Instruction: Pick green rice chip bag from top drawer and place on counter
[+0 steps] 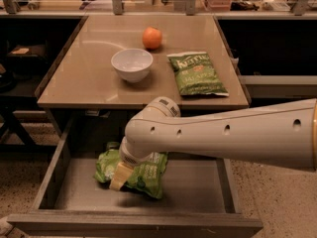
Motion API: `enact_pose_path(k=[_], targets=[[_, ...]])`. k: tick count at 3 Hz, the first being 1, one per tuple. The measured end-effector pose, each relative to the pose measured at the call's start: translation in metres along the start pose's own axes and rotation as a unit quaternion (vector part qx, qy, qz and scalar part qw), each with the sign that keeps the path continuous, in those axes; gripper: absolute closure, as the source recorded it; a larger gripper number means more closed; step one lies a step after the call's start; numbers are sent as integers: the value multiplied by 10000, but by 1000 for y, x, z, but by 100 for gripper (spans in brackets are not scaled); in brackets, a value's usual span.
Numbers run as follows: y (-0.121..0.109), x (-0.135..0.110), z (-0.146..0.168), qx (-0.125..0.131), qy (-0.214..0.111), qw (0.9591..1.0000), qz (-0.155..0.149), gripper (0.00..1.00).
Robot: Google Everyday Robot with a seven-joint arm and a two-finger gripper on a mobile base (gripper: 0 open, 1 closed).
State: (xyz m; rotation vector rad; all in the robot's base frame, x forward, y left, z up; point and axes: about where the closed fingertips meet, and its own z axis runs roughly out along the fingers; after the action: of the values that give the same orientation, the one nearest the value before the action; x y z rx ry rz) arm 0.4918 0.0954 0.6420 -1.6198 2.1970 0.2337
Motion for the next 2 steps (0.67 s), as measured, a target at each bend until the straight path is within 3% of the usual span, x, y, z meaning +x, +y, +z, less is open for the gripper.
enact_pose_path(k=[2], targets=[[-7, 18, 32, 80, 32, 10000, -45, 0]])
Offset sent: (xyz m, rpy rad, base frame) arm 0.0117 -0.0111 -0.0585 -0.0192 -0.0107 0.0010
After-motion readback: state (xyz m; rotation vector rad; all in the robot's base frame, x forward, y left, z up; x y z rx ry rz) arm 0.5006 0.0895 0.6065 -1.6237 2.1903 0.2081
